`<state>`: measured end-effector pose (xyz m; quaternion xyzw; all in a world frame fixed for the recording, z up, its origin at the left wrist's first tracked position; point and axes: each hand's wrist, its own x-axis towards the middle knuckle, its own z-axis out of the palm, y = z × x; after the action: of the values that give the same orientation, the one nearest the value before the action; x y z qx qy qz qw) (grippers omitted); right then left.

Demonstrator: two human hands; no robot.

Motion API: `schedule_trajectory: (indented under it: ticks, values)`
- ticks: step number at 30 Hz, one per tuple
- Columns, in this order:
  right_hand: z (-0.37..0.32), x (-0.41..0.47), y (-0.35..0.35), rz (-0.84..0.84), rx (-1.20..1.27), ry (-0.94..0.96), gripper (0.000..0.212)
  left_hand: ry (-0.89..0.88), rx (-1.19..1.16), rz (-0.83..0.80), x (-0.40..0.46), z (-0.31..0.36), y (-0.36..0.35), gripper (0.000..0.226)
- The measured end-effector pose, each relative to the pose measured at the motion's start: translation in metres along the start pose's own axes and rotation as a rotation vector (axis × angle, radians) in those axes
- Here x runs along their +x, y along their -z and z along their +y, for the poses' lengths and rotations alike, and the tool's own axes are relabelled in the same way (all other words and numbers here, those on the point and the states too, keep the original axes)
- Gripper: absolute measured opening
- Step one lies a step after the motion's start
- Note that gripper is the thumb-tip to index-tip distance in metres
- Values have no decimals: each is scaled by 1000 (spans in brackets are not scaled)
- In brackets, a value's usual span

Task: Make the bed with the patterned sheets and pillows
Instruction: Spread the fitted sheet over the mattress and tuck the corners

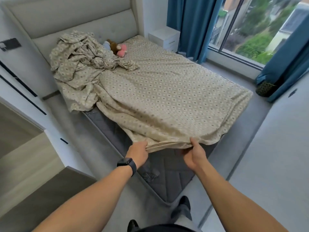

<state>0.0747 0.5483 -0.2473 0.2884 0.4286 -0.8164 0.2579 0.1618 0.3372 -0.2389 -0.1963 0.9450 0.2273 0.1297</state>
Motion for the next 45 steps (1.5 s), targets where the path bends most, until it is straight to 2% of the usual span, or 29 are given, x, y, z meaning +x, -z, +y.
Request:
schedule_trajectory:
  ticks: [2,5,7,8,11,13,15,17,19,21,24,26,28,29,30,32,33,35,37,39,42,45]
  values:
    - [22,-19,-1,-15,-127,-42,40,-48,-132,-81,-8,-4,5,14]
    - [80,-55,-15,-94,-415,-200,41,-172,-320,-273,-37,-7,7,16]
    - [117,-67,-19,-76,-403,-255,39,-217,-355,-406,-57,-8,0,18]
    - [130,-70,-19,-20,-379,-239,36,-231,-339,-419,-66,-10,-5,20]
    - [143,-80,-19,129,-338,-132,29,-263,-142,-288,-88,-33,-9,23]
    - [141,-84,-22,143,-246,-76,24,-267,84,-200,-95,-52,-9,12]
    - [138,-96,-23,149,-185,-36,25,-192,228,-108,-110,-70,-11,19]
    - [132,-102,-20,157,-176,-2,23,-110,276,-30,-121,-82,-11,17]
    - [123,-105,-14,168,-183,36,18,-108,313,24,-133,-89,-11,12]
    - [114,-100,-6,196,-127,87,19,-111,255,43,-143,-94,-9,11]
    - [117,-99,4,187,20,110,34,-148,-22,-65,-159,-85,-3,22]
    - [132,-113,1,100,-107,21,47,-199,-177,-210,-170,-70,6,30]
    - [157,-129,-4,-4,-283,-106,46,-240,-289,-356,-178,-59,11,22]
    - [170,-134,-3,-22,-326,-149,43,-250,-345,-408,-182,-57,12,9]
    - [183,-137,-2,-6,-330,-158,41,-265,-374,-435,-184,-61,12,7]
    - [200,-139,1,65,-248,-131,39,-314,-331,-424,-189,-78,11,17]
    - [205,-144,-1,105,-198,-111,37,-338,-263,-413,-190,-93,10,11]
    - [220,-151,-4,160,-160,-77,31,-393,-64,-386,-192,-132,9,23]
    - [231,-162,-6,194,-126,-51,31,-369,159,-338,-189,-169,6,19]
    - [231,-170,-3,246,-86,-10,31,-294,249,-344,-191,-190,3,15]
    - [232,-186,3,337,-30,82,24,-363,153,-414,-202,-202,1,18]
    - [241,-204,11,387,-87,175,24,-460,-26,-552,-223,-178,4,29]
